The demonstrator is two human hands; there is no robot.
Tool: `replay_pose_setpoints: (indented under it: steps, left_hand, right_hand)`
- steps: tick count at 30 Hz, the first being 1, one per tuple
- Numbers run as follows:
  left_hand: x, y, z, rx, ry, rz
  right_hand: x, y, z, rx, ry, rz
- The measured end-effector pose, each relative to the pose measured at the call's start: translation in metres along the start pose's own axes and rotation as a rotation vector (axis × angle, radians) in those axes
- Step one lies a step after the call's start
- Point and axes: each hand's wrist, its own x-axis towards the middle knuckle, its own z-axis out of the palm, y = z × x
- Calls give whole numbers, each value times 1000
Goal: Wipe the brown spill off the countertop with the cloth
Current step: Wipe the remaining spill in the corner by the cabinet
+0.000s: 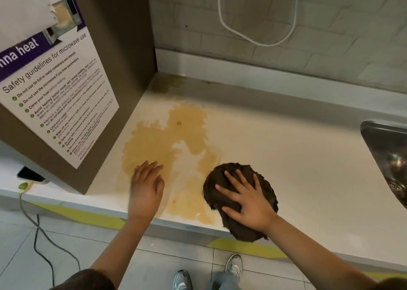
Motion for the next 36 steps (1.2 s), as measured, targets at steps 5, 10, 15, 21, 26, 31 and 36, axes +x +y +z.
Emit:
replay_pose_setpoints:
  steps: [5,10,15,21,26,31,36]
  left_hand:
    - [0,0,0,1,-15,-15]
    - [0,0,-1,-1,-22,-25]
    - [1,0,-1,-12,-19,-34]
    - [1,-1,0,-23,0,-37]
    - [1,-3,1,-40,23,-28]
    - [1,-4,2,-43,36,-21]
    - [1,-6,1,-47,33,-34]
  right_hand:
    - [50,8,-16,45,29,232]
    - [58,7,-16,43,36,277]
    - [8,17,-5,2,22,45]
    - [-32,31,0,-36,-39,-226]
    - [-21,16,-3,-52,-83,-405]
    - [7,-15,2,-78,-76,-351]
    - [35,-20,-4,-39,-16,-170]
